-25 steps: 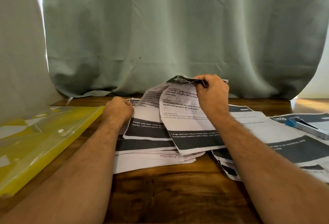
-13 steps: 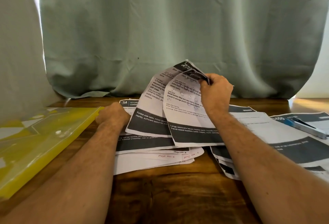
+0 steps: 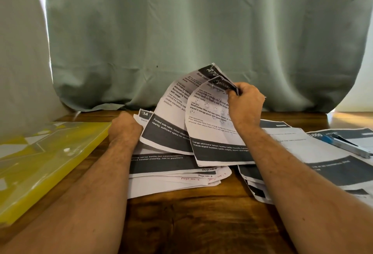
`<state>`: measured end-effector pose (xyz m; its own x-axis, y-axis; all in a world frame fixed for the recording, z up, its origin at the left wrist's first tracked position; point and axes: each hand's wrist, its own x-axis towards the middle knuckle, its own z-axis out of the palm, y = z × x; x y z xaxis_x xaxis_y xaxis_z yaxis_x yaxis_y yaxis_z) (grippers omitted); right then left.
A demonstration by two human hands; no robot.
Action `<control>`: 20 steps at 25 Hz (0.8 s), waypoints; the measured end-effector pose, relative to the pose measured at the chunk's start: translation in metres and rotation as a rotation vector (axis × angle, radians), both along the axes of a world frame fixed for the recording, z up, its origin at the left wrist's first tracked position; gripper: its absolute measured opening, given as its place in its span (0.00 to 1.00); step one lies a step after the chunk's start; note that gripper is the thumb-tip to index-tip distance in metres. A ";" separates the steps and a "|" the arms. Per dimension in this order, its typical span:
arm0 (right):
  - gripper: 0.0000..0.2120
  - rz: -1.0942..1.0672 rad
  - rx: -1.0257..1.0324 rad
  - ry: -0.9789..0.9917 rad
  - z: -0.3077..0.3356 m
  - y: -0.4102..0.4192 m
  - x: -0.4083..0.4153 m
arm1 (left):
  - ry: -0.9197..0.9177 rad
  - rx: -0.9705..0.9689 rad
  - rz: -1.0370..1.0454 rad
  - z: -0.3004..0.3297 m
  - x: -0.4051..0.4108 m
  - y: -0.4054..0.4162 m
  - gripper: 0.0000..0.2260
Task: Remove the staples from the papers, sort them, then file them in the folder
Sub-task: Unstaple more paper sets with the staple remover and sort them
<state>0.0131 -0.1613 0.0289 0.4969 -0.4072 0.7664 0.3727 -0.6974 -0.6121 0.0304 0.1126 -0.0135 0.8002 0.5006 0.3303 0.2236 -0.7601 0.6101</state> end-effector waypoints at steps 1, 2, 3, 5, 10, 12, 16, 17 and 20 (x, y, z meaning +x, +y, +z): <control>0.10 0.012 -0.008 0.020 0.000 0.000 -0.001 | -0.010 -0.028 0.000 0.001 -0.001 0.000 0.12; 0.09 0.024 -0.025 0.043 0.000 0.000 -0.002 | -0.025 -0.063 -0.002 0.005 -0.003 -0.001 0.12; 0.09 0.040 -0.048 0.064 0.000 0.000 -0.002 | -0.043 -0.103 -0.005 0.009 -0.005 -0.002 0.12; 0.08 0.082 -0.102 0.111 -0.001 0.002 0.000 | -0.085 -0.211 -0.023 0.020 -0.010 -0.006 0.11; 0.06 0.160 -0.161 0.171 -0.002 0.013 0.000 | -0.233 -0.532 -0.207 0.020 -0.017 -0.008 0.07; 0.06 0.182 -0.173 0.166 -0.002 0.017 -0.001 | -0.273 -0.580 -0.296 0.020 -0.019 -0.008 0.05; 0.07 0.181 -0.230 0.100 -0.004 0.026 -0.003 | -0.329 -0.570 -0.443 0.030 -0.029 -0.015 0.05; 0.07 0.162 -0.243 0.075 -0.005 0.028 -0.003 | -0.334 -0.557 -0.465 0.032 -0.032 -0.016 0.05; 0.10 0.118 -0.234 0.036 -0.008 0.032 -0.005 | -0.368 -0.587 -0.536 0.038 -0.040 -0.017 0.06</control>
